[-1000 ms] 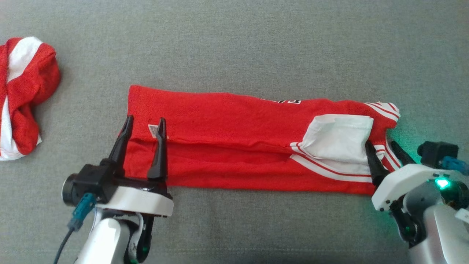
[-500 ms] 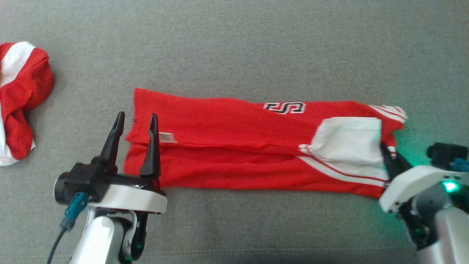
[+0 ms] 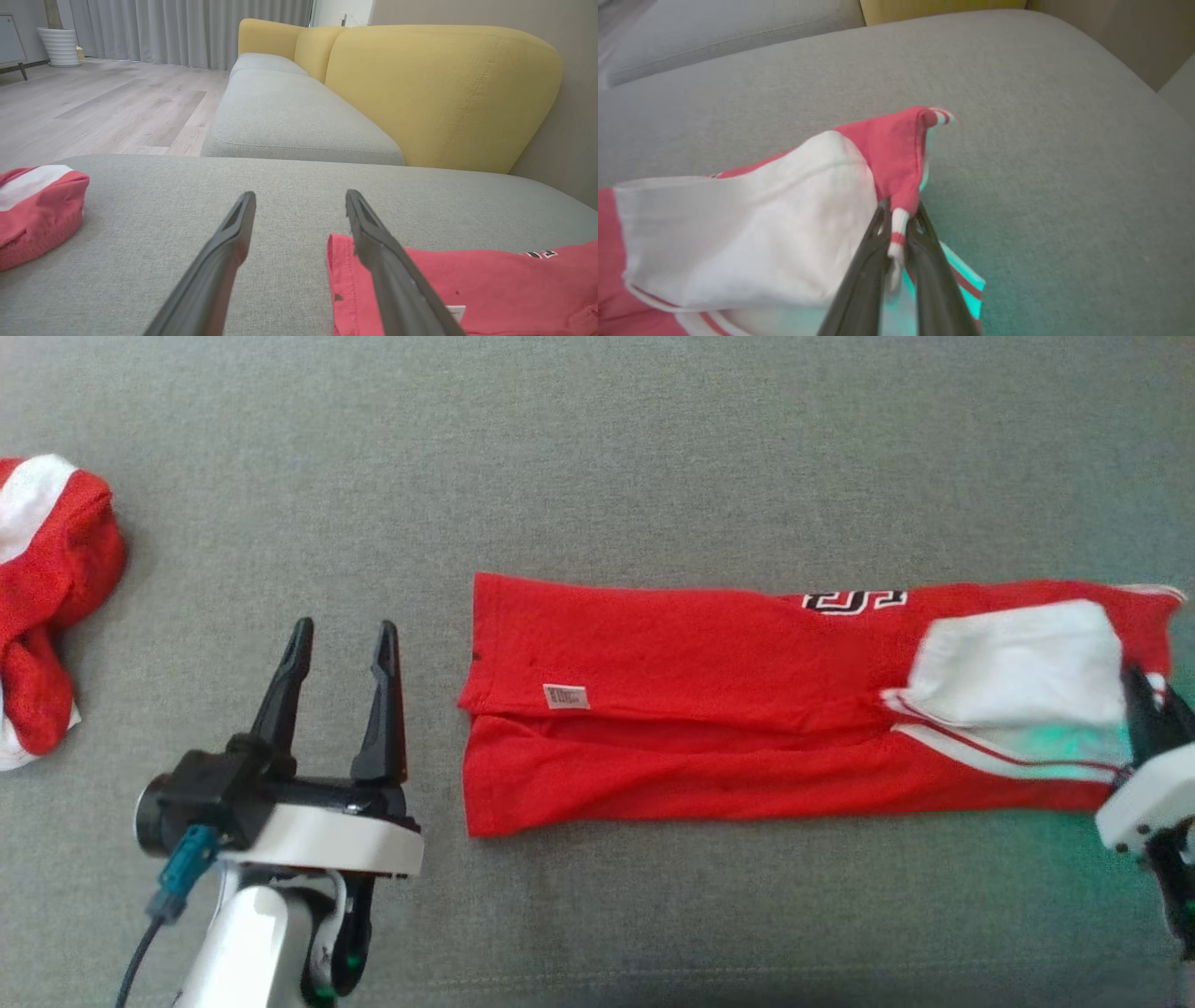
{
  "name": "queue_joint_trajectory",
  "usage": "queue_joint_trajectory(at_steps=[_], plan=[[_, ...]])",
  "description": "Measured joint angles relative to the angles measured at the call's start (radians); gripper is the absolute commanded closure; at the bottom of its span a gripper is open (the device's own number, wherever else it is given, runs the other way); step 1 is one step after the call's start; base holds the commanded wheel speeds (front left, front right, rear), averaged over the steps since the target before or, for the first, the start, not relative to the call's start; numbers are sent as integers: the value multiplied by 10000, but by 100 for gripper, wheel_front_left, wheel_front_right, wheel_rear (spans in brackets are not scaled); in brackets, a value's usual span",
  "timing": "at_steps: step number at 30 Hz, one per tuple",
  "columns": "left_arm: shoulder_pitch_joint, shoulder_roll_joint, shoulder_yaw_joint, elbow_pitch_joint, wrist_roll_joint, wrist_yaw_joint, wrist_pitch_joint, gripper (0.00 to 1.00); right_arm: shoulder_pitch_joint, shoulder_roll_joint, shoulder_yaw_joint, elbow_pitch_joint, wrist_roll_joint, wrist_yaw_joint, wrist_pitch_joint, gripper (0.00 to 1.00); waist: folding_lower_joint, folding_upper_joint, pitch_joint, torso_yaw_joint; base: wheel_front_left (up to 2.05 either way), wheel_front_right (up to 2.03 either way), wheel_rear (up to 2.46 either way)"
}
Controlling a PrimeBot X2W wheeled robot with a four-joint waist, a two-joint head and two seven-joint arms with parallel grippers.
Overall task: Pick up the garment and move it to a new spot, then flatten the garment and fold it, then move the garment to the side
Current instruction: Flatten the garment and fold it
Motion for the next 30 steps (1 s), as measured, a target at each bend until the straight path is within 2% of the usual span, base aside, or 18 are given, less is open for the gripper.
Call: queue_joint_trajectory(at_steps=[7,10,13,19,30], plan=[[52,-36,127,17,0,-77,0,0,-25,63,1313,-2322,119,0,763,100,0,0,-244,-115,0,0,0],[154,-54,132,44,0,-128,0,0,-57,349,2151,-3110,305,0,1187,100,0,0,-377,-140,0,0,0],[218,-90,113,148,2,-169,0,0,-110,744,3335,-3350,522,0,1407,100,0,0,-496,-104,0,0,0],[213,-199,12,259,71,-341,0,0,-647,1298,5451,-2265,1252,0,963,100,0,0,-581,199,0,0,0],[174,-314,-178,435,75,-525,0,0,-2301,1335,8153,968,2963,0,-1996,100,0,0,-381,876,0,0,0]])
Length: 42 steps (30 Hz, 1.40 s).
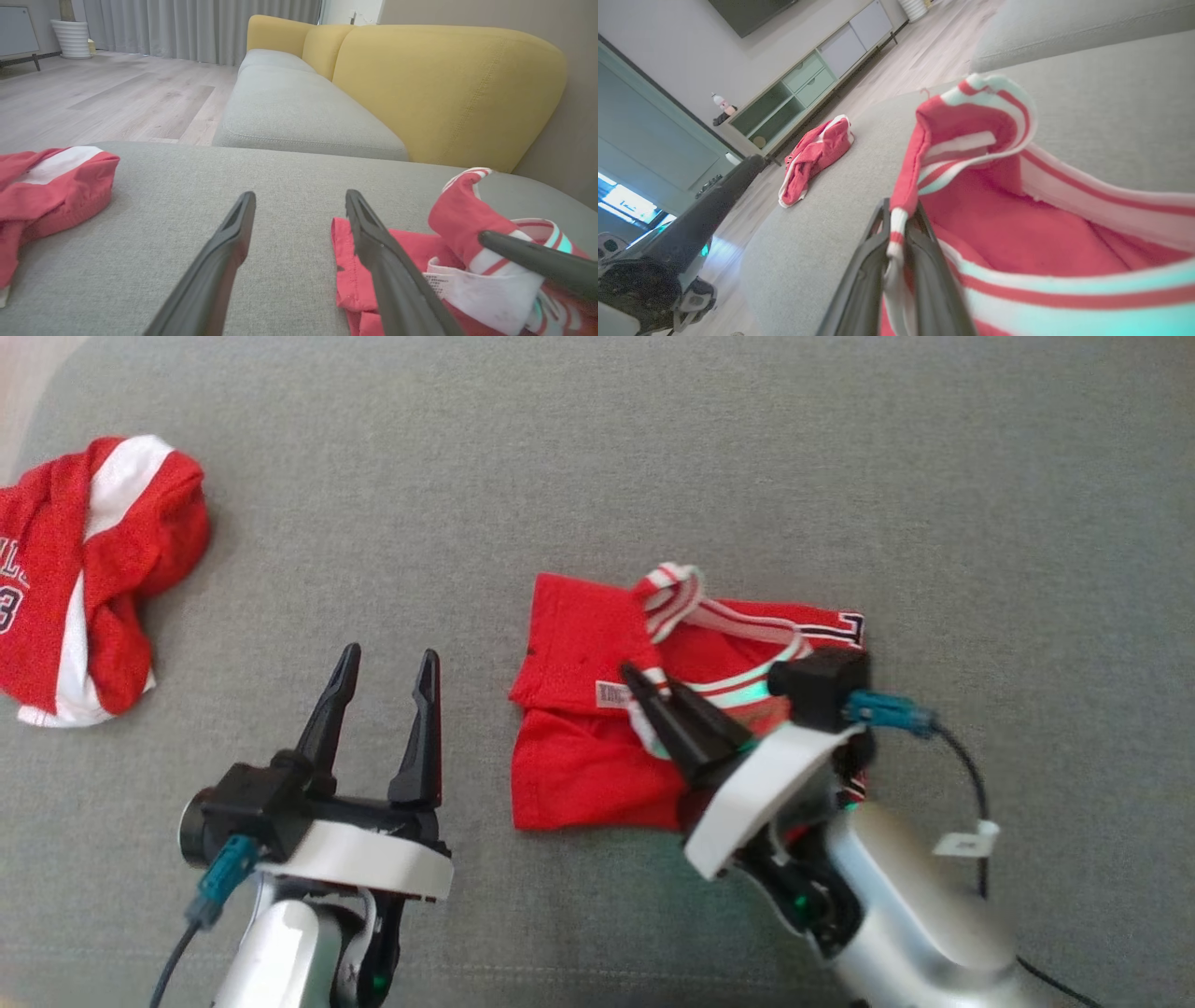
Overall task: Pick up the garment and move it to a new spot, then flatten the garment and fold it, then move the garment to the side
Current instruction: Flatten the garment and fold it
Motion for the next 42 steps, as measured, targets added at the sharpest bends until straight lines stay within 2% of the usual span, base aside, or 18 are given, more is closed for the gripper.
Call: queue_joint_trajectory(at_steps=[5,11,12,13,20,25,28,31,36,42], plan=[[-43,-59,-4,63,19,-35,0,0,-867,-4,1285,1064,552,0,-895,100,0,0,147,159,0,0,0],[-225,-138,-4,109,96,-84,0,0,-1701,-17,2284,2343,999,0,-1415,100,0,0,341,244,0,0,0],[-264,-148,2,109,96,-86,0,0,-1780,-27,2420,2426,1097,0,-1582,69,0,0,369,245,0,0,0],[-280,-157,13,109,96,-86,0,0,-1879,-35,2585,2470,1183,0,-1710,0,0,0,391,227,0,0,0],[-279,-203,92,148,117,-127,0,0,-2410,-36,3488,2105,1511,0,-2577,0,0,0,366,20,0,0,0],[-272,-207,255,165,278,-151,0,0,-2521,-35,3218,1340,1390,0,-3258,0,0,0,170,-209,0,0,0],[-269,-205,290,163,341,-148,-2,0,-2421,-96,2213,915,872,0,-3473,0,0,0,66,-316,0,0,0],[-253,-199,324,155,428,-105,0,0,-2023,-441,700,479,100,0,-3522,0,0,0,-28,-416,0,0,0],[-178,-165,439,113,451,-71,0,0,-308,-1060,-1942,-150,-1147,0,-3237,0,0,0,-168,-585,0,0,0],[-107,-40,631,56,451,-8,-2,0,1535,-1080,-4176,-1379,-2337,0,-2468,0,0,0,-381,-744,0,0,0]])
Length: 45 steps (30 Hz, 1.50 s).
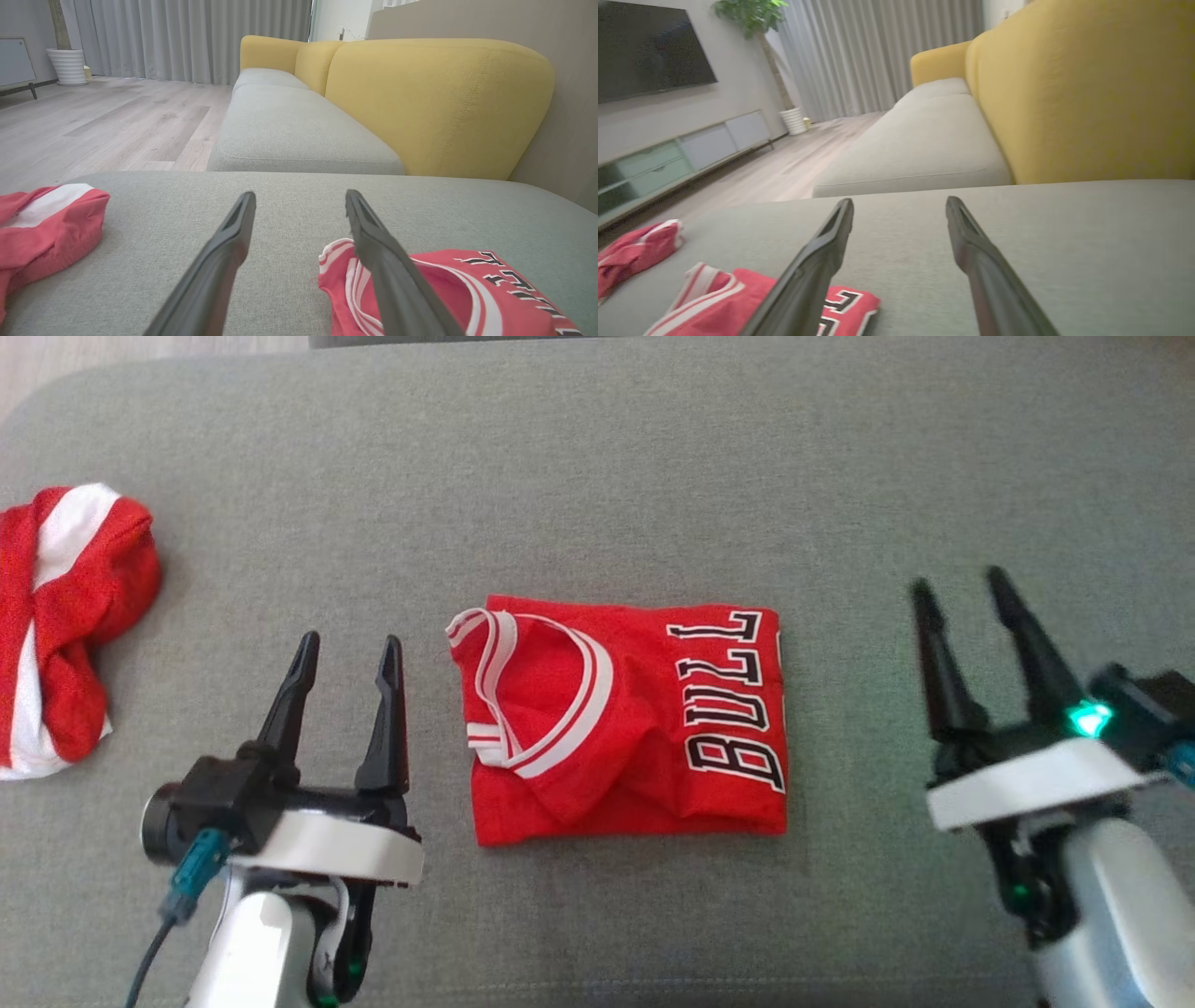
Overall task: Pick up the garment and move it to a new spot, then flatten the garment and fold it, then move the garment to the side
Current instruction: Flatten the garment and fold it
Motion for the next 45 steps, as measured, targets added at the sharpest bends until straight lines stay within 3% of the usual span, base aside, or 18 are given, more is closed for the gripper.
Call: queue_joint_trajectory(at_steps=[11,27,28,29,36,45], plan=[[330,88,10,4,0,23,2,0,1408,320,-1124,-1707,-924,0,1193,0,0,0,-230,-61,0,0,0],[350,198,-67,-6,0,109,4,0,1707,497,-1304,-2019,-1544,0,1749,0,0,0,-292,-35,0,0,0],[348,199,-79,-8,0,109,4,0,1718,510,-1225,-2000,-1547,0,1799,61,0,0,-263,-17,0,0,0],[347,201,-88,-8,0,109,4,0,1713,550,-1099,-1960,-1544,0,1894,100,0,0,-229,-2,0,0,0],[277,199,-196,0,0,105,4,0,1177,871,731,-997,-1210,0,1969,100,0,0,20,137,0,0,0],[-350,128,-391,155,-12,4,2,0,-708,1028,3511,1254,-387,0,1365,100,0,0,577,559,0,0,0]])
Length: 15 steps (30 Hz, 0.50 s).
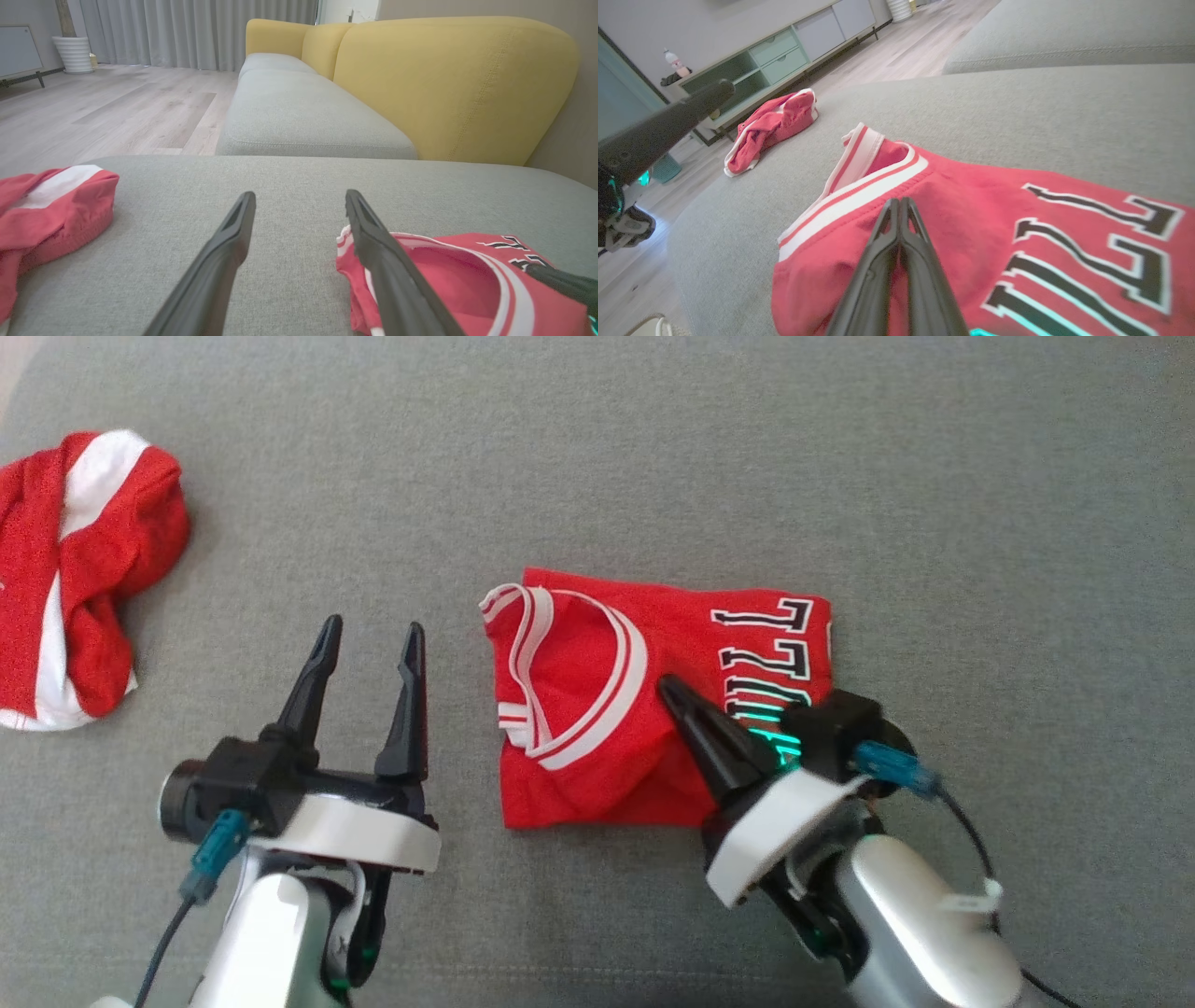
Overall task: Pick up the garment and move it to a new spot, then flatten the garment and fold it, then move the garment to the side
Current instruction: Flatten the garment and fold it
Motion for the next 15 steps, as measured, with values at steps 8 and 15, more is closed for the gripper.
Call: queue_joint_trajectory(at_steps=[8,15], plan=[[-58,-115,-79,121,0,-33,0,0,-1005,17,1381,1762,711,0,-182,100,0,0,306,262,0,0,0],[-156,-192,-71,125,0,-79,0,0,-1605,13,2780,2738,1315,0,-94,100,0,0,379,262,0,0,0]])
